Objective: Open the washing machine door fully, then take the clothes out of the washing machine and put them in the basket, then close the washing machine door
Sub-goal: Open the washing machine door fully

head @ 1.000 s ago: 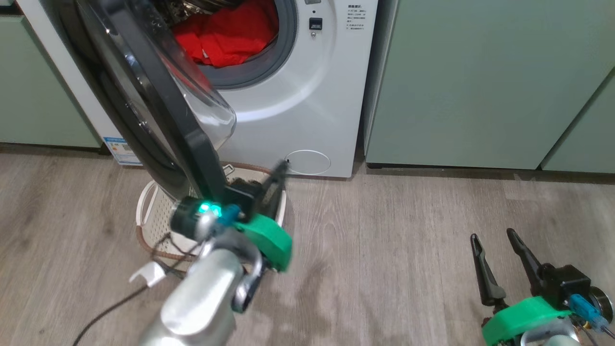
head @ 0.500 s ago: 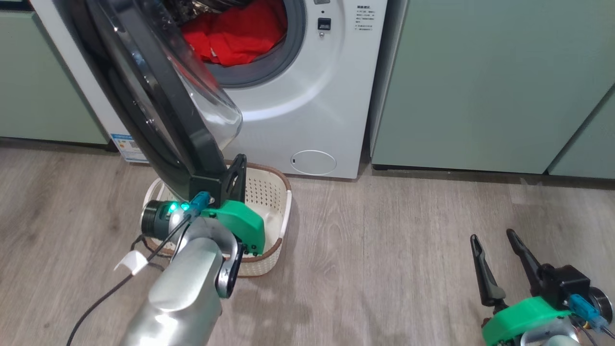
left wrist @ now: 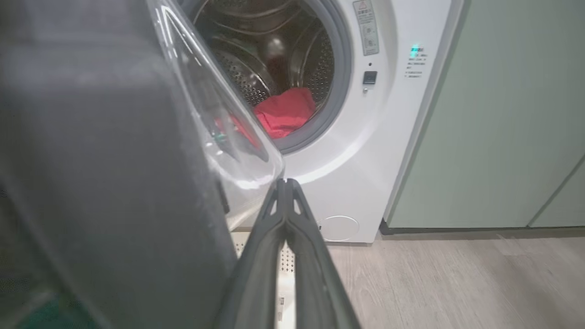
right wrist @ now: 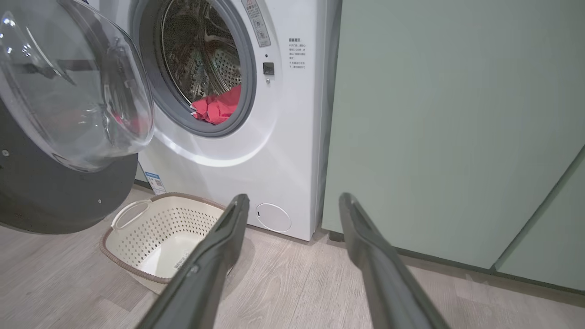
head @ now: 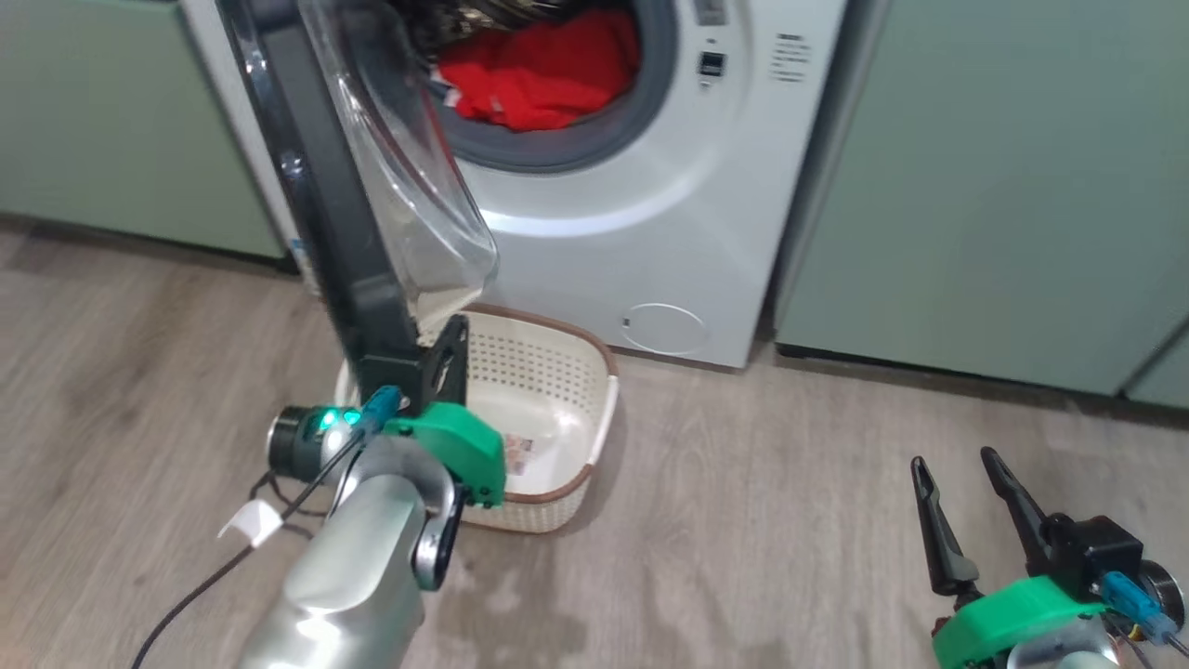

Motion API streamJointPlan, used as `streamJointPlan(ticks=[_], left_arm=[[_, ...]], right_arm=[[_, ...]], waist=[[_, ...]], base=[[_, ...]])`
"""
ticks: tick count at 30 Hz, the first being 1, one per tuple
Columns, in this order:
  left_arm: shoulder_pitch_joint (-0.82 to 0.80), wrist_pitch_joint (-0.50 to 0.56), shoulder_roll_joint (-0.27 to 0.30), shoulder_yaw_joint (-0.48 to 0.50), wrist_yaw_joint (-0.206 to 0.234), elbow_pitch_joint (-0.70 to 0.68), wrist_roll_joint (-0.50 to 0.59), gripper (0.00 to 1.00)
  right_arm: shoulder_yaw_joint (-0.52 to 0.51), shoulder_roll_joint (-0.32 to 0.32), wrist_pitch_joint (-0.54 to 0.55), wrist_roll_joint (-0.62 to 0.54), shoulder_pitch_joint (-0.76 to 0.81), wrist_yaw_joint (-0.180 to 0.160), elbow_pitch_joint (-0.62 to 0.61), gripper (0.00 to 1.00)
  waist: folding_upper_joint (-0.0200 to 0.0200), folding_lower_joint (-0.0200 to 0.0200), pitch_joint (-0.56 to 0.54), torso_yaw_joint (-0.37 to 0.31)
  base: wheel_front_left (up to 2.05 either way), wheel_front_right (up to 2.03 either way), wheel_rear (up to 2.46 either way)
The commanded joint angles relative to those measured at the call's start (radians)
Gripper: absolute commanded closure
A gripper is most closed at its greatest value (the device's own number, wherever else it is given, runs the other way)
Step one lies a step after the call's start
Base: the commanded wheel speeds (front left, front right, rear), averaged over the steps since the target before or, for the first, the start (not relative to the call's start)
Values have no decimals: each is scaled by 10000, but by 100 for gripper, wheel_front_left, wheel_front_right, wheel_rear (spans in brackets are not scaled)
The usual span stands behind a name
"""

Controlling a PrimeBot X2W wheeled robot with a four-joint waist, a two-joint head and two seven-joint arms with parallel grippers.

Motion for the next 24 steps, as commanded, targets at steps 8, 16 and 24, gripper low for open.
streamJointPlan(ticks=[8, 16, 24], left_arm=[[85, 26, 932, 658, 349, -595, -221, 100], [634, 96, 1876, 1537, 725, -1321, -709, 100], [474, -51, 2522, 2294, 524, -917, -1172, 100]], right_arm=[[229, -15, -109, 96, -10, -7, -230, 0], [428, 117, -109, 197, 17, -7, -192, 0], [600, 102, -109, 235, -17, -7, -161, 0]], waist=[[0, 0, -327, 1300], [0, 0, -497, 1908], [0, 0, -456, 1933]], base=[[0, 0, 0], [0, 0, 0], [0, 0, 0]])
